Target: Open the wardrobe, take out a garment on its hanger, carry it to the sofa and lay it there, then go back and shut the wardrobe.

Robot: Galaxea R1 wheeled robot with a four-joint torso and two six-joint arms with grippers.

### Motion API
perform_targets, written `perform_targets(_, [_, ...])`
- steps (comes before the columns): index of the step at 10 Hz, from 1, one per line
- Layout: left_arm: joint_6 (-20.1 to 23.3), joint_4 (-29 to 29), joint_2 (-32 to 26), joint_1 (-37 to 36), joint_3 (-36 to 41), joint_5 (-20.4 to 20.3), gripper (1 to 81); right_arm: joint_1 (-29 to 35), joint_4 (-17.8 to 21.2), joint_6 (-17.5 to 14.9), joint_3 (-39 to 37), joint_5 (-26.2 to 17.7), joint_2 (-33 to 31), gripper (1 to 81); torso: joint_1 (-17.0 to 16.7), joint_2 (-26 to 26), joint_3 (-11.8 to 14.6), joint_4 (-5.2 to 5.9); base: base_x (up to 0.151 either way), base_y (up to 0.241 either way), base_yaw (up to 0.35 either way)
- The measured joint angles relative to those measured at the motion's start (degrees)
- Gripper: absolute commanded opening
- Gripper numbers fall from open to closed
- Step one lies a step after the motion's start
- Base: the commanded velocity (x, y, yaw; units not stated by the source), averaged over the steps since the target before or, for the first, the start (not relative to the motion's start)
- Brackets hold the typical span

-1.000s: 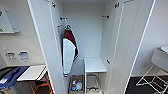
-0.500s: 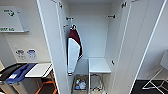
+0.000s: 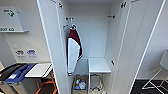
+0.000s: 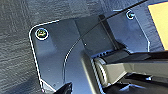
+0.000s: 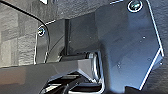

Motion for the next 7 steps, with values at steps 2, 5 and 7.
perform_targets(2, [-0.4,0.0,-0.3,0.0,0.0,0.0,81.1,0.4,0.0,0.0,0.0,-0.6,0.0,81.1,0.0,0.0,0.0,0.00,0.000,0.000,0.000])
perform_targets(5, [-0.8,0.0,-0.5,1.0,0.0,0.0,81.1,0.9,0.0,0.1,0.2,-3.4,0.2,81.1,-0.1,-0.1,0.0,0.00,0.087,0.000,0.000])
perform_targets(7, [-0.8,0.0,-0.5,0.4,0.0,0.0,81.1,1.1,0.0,0.0,0.2,-3.3,0.2,81.1,0.0,-0.1,0.0,0.00,0.113,0.000,0.000])
